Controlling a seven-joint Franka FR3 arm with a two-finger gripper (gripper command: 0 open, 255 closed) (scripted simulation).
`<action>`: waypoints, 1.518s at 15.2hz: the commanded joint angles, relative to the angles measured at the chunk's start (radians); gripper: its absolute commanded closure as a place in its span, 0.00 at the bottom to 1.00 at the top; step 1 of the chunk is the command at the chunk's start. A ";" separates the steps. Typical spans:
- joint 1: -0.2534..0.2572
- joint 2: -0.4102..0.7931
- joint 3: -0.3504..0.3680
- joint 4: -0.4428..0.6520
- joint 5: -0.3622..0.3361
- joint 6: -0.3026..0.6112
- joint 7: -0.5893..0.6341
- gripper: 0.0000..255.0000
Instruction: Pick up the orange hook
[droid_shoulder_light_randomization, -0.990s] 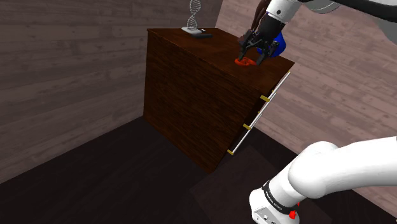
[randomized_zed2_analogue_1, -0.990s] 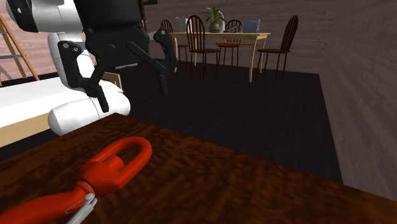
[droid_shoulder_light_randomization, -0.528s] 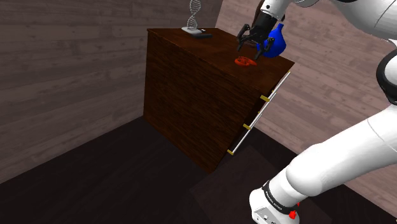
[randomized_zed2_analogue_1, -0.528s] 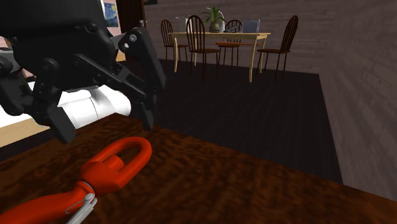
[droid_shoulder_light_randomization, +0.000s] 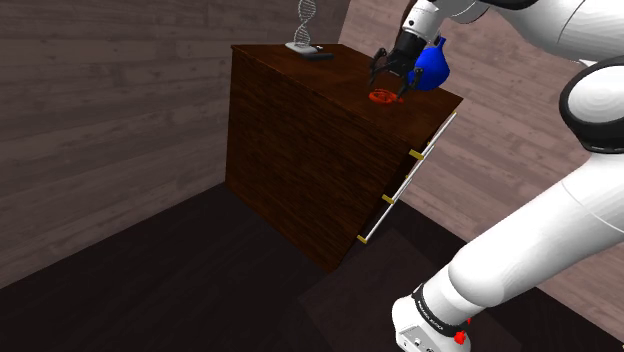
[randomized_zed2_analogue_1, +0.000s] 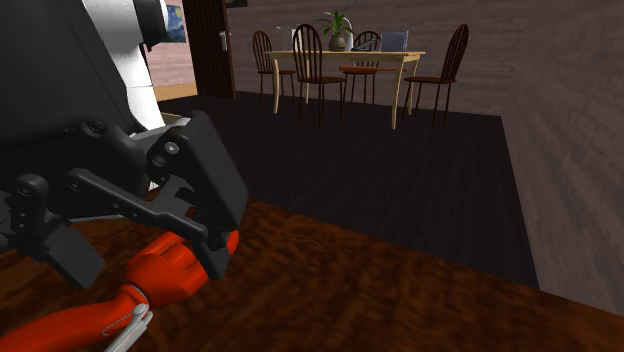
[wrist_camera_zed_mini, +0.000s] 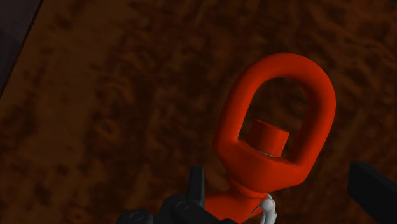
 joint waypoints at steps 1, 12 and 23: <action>0.000 -0.007 0.000 -0.033 -0.002 0.026 -0.004 0.00; 0.000 -0.008 0.000 -0.041 -0.002 0.034 -0.005 1.00; -0.002 0.032 -0.005 0.141 0.009 -0.109 0.013 1.00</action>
